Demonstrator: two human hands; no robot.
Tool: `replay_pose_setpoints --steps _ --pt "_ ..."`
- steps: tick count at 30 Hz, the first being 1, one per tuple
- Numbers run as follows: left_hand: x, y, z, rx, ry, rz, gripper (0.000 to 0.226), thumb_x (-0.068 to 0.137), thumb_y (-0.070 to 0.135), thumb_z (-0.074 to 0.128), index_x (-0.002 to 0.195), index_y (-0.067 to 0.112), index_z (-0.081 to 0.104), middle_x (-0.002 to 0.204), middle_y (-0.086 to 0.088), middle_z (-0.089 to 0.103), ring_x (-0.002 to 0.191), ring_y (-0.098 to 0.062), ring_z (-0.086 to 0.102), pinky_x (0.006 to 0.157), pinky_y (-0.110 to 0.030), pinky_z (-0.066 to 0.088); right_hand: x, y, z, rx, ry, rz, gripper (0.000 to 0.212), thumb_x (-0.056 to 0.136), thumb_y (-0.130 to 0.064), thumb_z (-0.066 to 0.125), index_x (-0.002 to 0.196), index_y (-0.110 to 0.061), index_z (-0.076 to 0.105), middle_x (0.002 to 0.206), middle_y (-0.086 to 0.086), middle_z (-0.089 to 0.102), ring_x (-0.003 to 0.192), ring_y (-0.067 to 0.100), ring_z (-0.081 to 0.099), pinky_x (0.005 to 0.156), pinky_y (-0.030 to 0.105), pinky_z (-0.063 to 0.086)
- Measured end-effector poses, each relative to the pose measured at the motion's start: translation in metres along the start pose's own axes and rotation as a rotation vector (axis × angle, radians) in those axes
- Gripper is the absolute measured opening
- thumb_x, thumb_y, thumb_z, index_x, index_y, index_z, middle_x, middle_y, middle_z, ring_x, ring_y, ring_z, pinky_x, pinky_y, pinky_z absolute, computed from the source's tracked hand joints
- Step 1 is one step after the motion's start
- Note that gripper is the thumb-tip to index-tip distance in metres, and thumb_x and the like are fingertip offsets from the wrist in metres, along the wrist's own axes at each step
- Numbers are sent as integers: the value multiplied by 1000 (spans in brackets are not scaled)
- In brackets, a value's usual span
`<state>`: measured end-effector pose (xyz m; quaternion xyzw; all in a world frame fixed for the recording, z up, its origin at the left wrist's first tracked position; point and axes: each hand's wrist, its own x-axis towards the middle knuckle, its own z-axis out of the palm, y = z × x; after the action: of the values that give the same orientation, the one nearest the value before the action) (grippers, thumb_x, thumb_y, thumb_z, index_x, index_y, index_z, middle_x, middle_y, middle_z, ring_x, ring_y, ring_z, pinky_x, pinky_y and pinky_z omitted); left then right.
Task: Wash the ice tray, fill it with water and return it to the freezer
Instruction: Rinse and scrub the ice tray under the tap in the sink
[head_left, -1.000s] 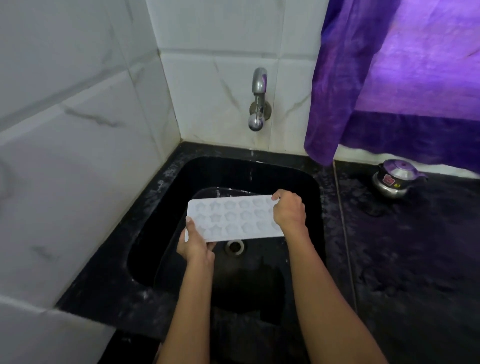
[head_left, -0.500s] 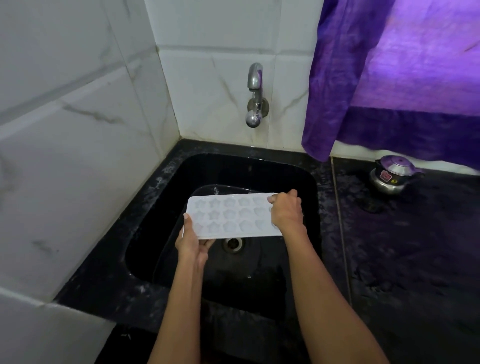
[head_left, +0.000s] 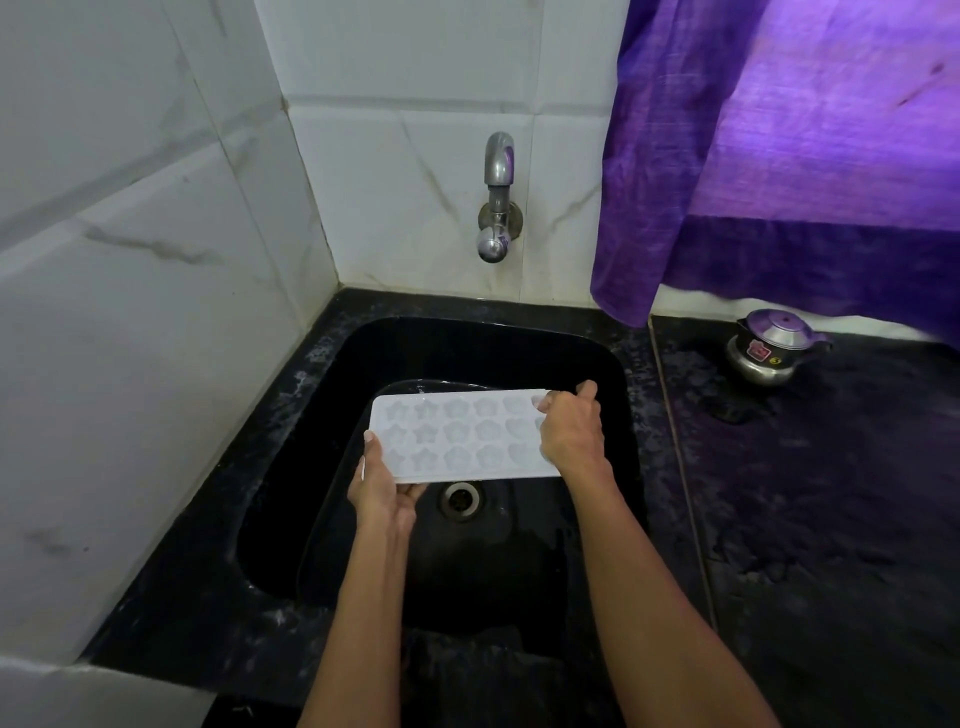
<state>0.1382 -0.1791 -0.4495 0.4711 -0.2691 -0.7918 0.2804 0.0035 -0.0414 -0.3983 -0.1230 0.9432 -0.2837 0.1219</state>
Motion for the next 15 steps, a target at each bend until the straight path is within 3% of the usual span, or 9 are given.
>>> replay_pose_setpoints --steps 3,7,12,15 --pt "3 0 -1 -28 -48 -41 53 91 50 54 127 11 56 110 -11 69 93 -26 68 65 -42 57 1 0 0 22 -1 24 35 97 -9 49 132 -11 53 144 13 26 122 33 41 100 39 40" --pt "3 0 -1 -84 -120 -81 57 93 57 44 126 12 56 117 -12 67 99 -28 66 64 -43 55 2 0 2 31 10 3 34 93 -7 46 124 -12 59 137 17 38 121 34 42 97 36 39" --pt "3 3 -1 -126 -197 -80 62 96 62 21 109 18 61 105 -11 69 98 -30 65 69 -47 54 -1 1 7 44 56 -11 34 91 -6 54 122 -16 50 134 10 34 111 31 47 91 40 45" --pt "3 4 -1 -134 -208 -96 64 96 62 17 114 17 60 107 -13 68 100 -32 65 73 -49 54 -3 -1 8 12 93 -72 42 88 4 53 118 -24 44 139 11 26 112 29 45 88 40 48"
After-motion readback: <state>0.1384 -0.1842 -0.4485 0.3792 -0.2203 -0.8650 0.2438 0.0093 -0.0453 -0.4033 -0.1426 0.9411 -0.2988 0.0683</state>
